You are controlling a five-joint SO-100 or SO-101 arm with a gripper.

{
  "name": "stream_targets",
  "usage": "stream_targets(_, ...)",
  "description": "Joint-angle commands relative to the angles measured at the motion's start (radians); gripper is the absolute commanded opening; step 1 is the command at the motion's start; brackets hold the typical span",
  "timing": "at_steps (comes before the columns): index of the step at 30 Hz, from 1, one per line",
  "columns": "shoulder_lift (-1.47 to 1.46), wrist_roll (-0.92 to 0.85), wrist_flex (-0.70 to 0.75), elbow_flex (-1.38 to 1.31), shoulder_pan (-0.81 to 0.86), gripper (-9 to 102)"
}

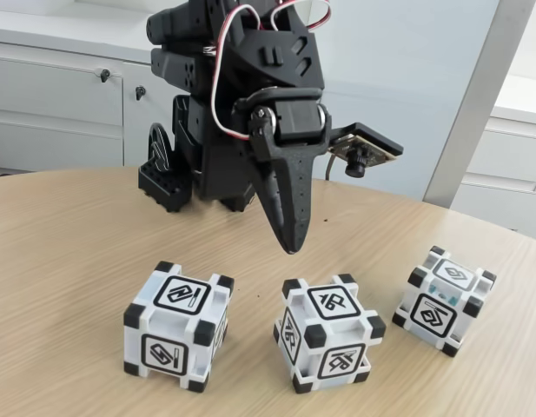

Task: Stack cubes from left to right.

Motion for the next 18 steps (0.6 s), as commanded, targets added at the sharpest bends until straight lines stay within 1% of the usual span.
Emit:
stream_targets(1,0.005,-0.035,-0.009,0.005,0.011,0)
stream_targets(18,0.005,-0.023,-0.011,0.003,0.011,0)
